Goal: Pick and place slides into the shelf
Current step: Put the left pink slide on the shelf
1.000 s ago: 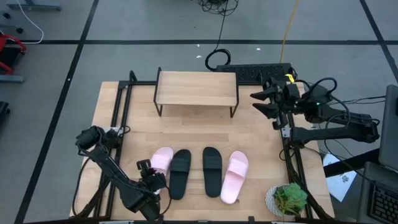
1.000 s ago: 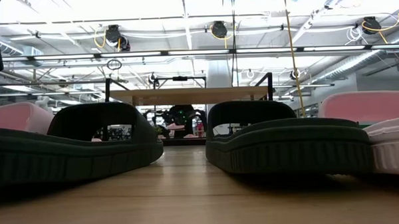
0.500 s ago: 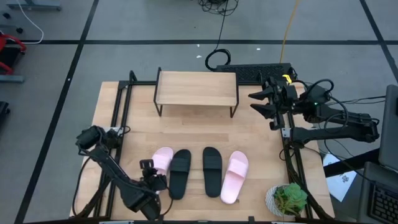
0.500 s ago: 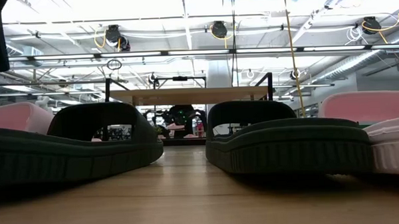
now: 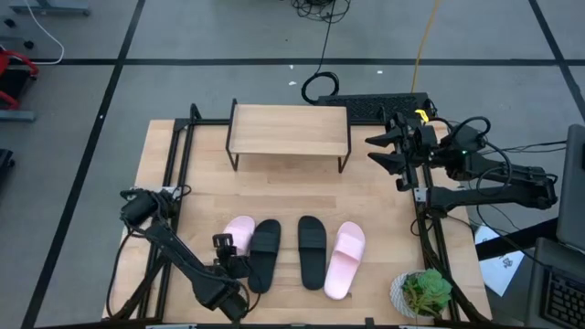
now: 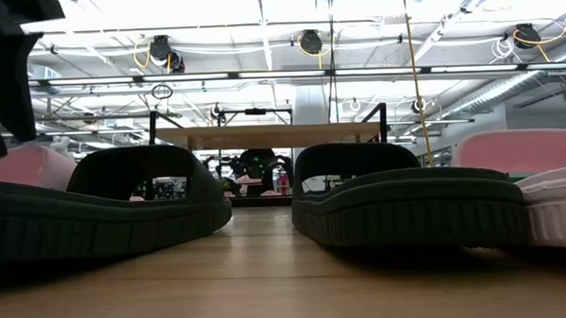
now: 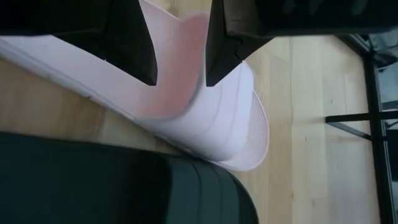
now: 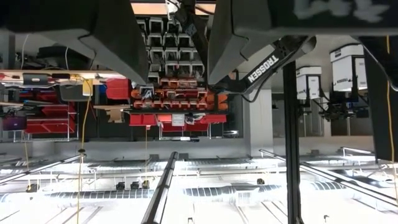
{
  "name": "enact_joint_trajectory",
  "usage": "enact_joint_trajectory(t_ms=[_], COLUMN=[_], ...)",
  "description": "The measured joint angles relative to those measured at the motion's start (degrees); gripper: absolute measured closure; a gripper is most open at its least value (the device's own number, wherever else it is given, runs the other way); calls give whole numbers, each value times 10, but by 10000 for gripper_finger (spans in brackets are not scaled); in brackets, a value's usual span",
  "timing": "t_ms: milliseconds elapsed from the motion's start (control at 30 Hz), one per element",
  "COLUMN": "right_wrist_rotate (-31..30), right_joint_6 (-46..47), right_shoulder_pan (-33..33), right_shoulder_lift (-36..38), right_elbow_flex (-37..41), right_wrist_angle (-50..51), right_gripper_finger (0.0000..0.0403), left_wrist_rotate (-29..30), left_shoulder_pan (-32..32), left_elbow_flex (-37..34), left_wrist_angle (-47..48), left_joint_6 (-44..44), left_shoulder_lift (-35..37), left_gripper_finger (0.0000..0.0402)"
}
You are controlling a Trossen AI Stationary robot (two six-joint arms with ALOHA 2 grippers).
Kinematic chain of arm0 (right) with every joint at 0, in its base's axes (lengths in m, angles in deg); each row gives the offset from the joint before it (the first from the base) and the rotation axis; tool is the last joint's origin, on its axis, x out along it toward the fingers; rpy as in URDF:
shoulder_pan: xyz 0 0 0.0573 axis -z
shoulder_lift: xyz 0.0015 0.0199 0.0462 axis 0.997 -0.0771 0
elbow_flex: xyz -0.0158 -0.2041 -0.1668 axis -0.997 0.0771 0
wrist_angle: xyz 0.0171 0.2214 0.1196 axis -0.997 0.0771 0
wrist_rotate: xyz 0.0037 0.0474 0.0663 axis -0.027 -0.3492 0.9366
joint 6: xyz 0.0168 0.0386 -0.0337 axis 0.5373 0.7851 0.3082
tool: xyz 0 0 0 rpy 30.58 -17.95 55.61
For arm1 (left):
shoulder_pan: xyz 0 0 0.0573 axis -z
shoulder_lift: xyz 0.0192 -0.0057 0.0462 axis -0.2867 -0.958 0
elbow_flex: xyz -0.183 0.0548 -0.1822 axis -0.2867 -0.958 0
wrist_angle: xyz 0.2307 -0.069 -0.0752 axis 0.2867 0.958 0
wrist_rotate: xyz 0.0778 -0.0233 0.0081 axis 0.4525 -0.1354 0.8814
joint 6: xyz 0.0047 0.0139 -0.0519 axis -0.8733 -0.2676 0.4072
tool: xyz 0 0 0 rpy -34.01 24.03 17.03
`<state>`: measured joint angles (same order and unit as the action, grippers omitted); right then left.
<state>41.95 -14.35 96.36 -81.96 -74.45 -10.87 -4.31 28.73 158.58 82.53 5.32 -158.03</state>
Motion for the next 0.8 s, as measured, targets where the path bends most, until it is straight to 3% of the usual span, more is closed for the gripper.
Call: enact_joint_trajectory(t_ms=[367, 800], right_wrist_rotate=[0, 0], right_joint_6=[0, 0], right_shoulder_pan=[0, 0], right_shoulder_lift=[0, 0], right_elbow_flex=[0, 0], right_wrist_angle=[0, 0], right_gripper_finger=[248, 248], left_wrist_rotate=[11, 16], left_shoulder_pan=[0, 2], left_elbow_flex=[-2, -67], left_wrist_angle=[3, 2], left_joint_6=[26, 38], left_shoulder_lift=[-9, -9], left_gripper_finger=[266, 266])
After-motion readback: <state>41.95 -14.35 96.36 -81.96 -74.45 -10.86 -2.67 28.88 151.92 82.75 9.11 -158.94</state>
